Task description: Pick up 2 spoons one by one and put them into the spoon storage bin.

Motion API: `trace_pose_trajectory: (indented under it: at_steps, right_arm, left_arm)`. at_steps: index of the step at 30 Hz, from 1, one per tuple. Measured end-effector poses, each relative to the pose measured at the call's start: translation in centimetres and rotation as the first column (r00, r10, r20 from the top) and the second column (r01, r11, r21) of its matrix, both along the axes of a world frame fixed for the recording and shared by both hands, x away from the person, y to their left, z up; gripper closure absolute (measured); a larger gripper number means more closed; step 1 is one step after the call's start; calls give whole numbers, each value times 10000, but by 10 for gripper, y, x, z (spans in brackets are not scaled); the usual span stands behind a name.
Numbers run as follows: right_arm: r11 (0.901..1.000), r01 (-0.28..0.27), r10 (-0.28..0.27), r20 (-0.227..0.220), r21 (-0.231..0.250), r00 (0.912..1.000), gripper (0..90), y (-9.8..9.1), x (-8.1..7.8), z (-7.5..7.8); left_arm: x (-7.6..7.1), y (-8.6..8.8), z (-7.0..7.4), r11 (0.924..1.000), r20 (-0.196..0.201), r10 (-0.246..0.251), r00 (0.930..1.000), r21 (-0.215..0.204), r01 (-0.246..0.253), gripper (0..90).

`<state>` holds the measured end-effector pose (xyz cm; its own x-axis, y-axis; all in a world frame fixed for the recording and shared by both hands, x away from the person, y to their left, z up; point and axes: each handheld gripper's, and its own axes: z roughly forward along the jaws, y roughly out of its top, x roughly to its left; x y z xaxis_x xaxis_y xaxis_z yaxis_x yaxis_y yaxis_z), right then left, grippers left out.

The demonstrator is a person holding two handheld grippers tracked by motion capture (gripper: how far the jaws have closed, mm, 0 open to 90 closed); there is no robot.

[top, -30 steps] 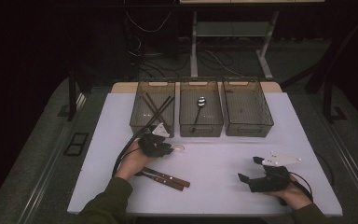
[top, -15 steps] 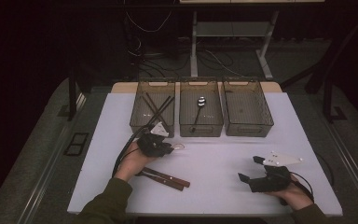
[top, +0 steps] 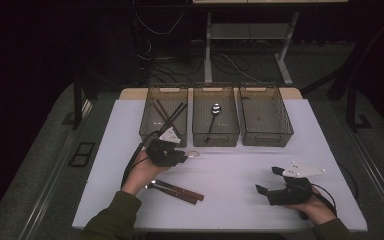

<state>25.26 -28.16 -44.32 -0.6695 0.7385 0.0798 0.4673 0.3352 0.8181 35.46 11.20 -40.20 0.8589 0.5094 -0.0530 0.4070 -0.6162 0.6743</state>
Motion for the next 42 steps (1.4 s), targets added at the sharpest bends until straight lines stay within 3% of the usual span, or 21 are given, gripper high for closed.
trace_pose_trajectory:
  at_steps: [3, 15, 19, 26, 32, 42]
  right_arm:
    - [10000, 12, -12, -24, 44, 10000, 116, 0, 0, 0]
    - [9998, 156, -157, 65, 138, 9999, 117, -2, 0, 1]
    - [9997, 173, -172, -23, 159, 9998, 116, -2, 0, 1]
    - [9998, 115, -115, -13, 161, 9999, 116, -2, 0, 1]
    - [9998, 80, -81, 41, 180, 10000, 116, -1, -1, 1]
    - [9998, 116, -116, 25, 134, 9999, 117, -2, 0, 1]
  left_arm:
    - [0, -2, 6, 9995, 43, 67, 10000, -305, -66, 757]
    - [6, -13, 15, 9988, 37, -124, 9999, -467, 126, 757]
    - [8, -19, 22, 9988, 174, -276, 9995, -405, 282, 757]
    - [15, -26, 40, 9973, 281, -302, 9991, -656, 320, 757]
    - [27, -36, 56, 9970, 533, -368, 9979, -655, 403, 758]
    - [49, -57, 70, 9982, 604, 45, 9982, -604, -9, 758]
